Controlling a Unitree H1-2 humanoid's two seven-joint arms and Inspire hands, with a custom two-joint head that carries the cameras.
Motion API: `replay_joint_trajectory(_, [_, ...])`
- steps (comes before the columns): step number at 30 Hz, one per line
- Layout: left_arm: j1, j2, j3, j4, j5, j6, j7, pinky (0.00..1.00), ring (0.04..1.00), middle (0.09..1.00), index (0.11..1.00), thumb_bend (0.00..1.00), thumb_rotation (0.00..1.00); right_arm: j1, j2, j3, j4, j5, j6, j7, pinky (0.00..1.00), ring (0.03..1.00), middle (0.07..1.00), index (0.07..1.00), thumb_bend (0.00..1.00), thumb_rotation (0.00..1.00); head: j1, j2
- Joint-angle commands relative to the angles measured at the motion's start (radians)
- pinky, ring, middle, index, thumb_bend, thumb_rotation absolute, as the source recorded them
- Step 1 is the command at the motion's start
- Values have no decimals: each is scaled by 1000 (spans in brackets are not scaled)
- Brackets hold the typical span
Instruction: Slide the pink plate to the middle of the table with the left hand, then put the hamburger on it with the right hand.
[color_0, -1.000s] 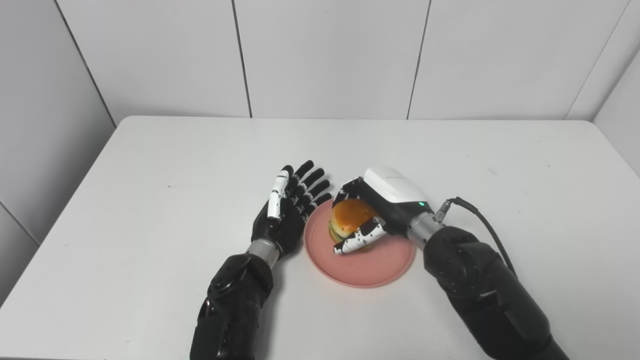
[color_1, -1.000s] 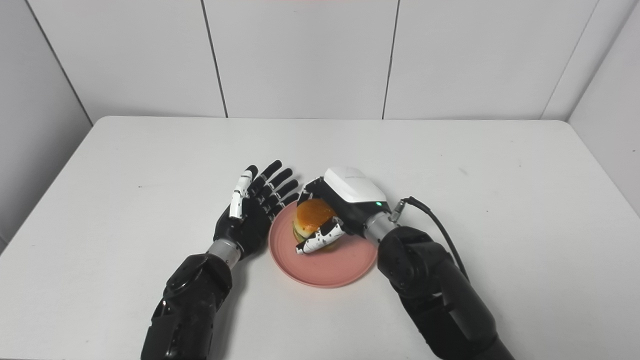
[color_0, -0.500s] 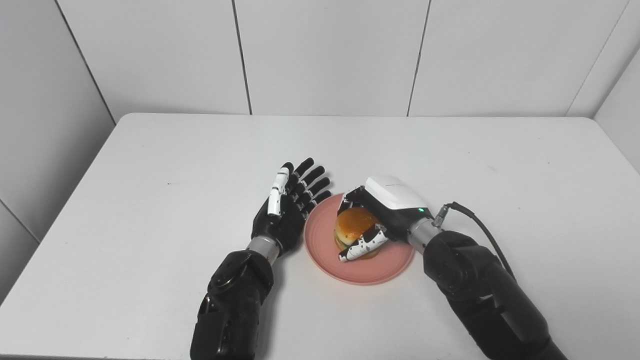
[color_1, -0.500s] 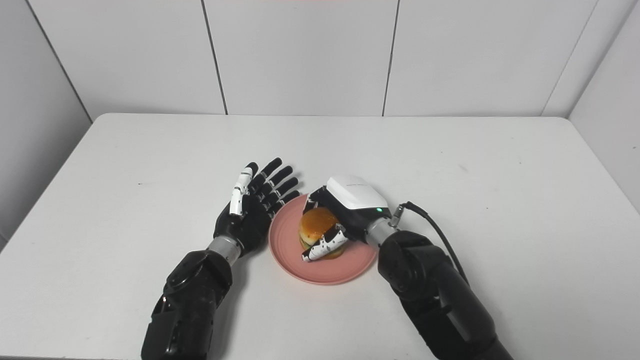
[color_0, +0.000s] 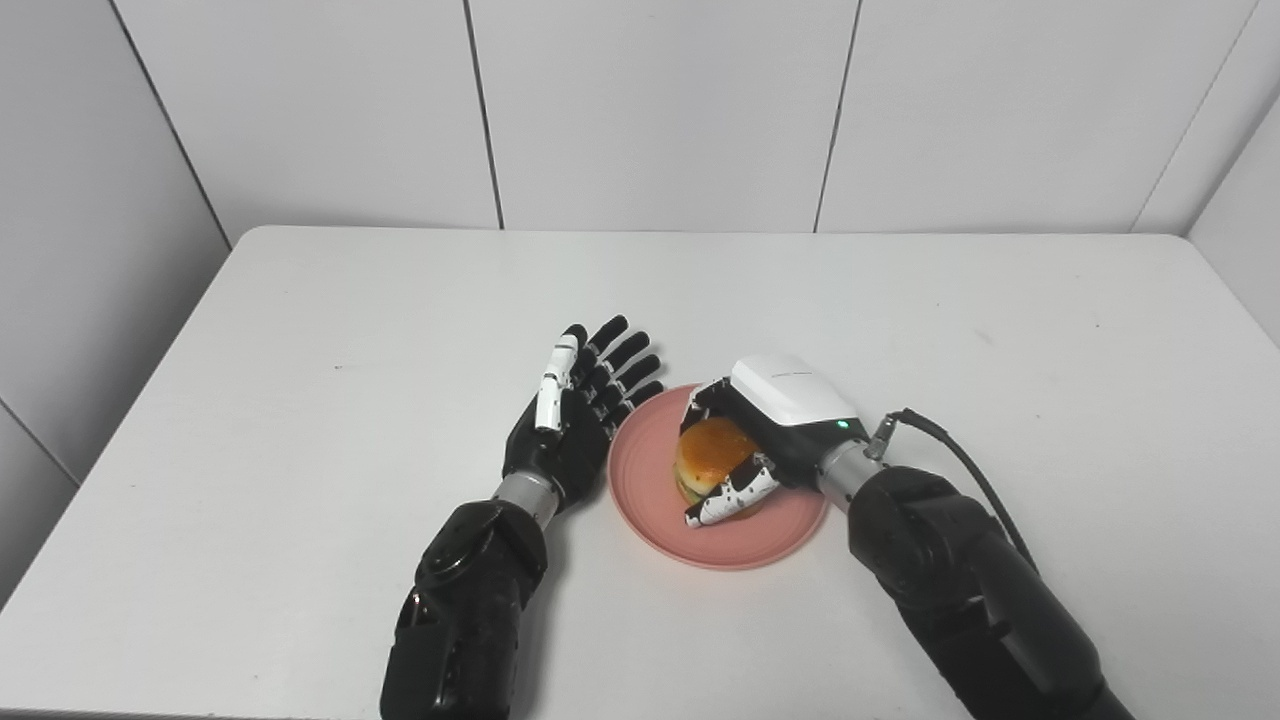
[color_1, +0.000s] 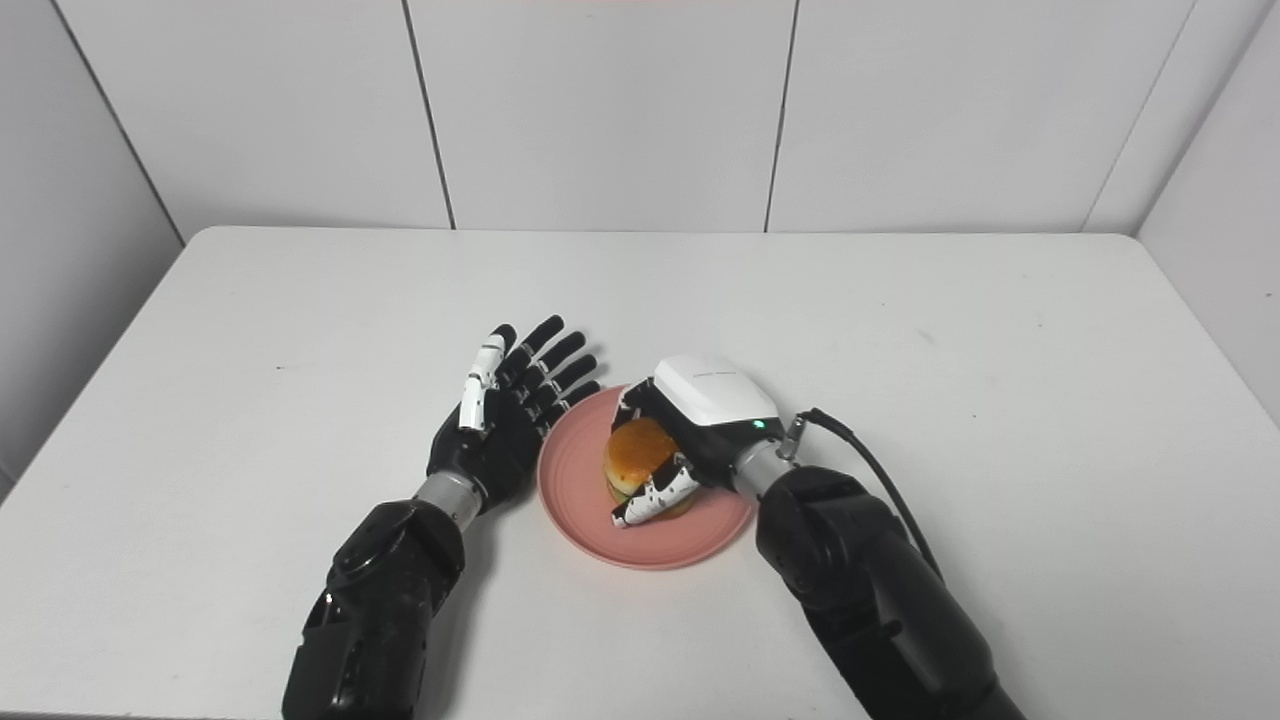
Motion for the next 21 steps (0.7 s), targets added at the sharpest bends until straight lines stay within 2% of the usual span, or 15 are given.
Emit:
replay_joint_trajectory(1, [-4,10,-7,-1,5,29,6,872,887,897,904,358,1000,-51,-3,-14,-50,-4,-28,-3,495,652,738,773,828,539,-2,2])
replay_joint_trajectory(2, [-3,10,-9,-3,7,29,9,873,887,898,905,358,1000,-50,-1,-21,-60,6,-26,2,495,656,747,781,834,548,-2,2])
replay_joint_trajectory(4, [-3,10,-10,-6,9,29,13,874,886,899,908,355,1000,-51,0,-29,-77,22,-21,16,493,686,802,843,892,632,-1,4])
replay_joint_trajectory(7, [-5,9,-9,-4,8,27,9,880,889,903,915,353,1000,-58,-8,-36,-102,40,-22,44,563,762,854,899,953,713,-1,4])
replay_joint_trajectory(10, [-7,6,-5,0,7,26,10,878,886,901,916,354,1000,-63,-12,-42,-117,49,-20,66,601,802,885,923,987,733,-3,4])
replay_joint_trajectory(13, [-8,2,2,3,4,25,10,871,881,894,909,348,1000,-74,-21,-44,-129,58,-15,100,709,867,937,964,1000,745,-4,5])
replay_joint_trajectory(21, [-7,8,-6,-4,10,27,10,865,887,909,925,342,1000,-88,-40,-59,-131,75,3,168,809,928,998,1000,1000,778,-7,8])
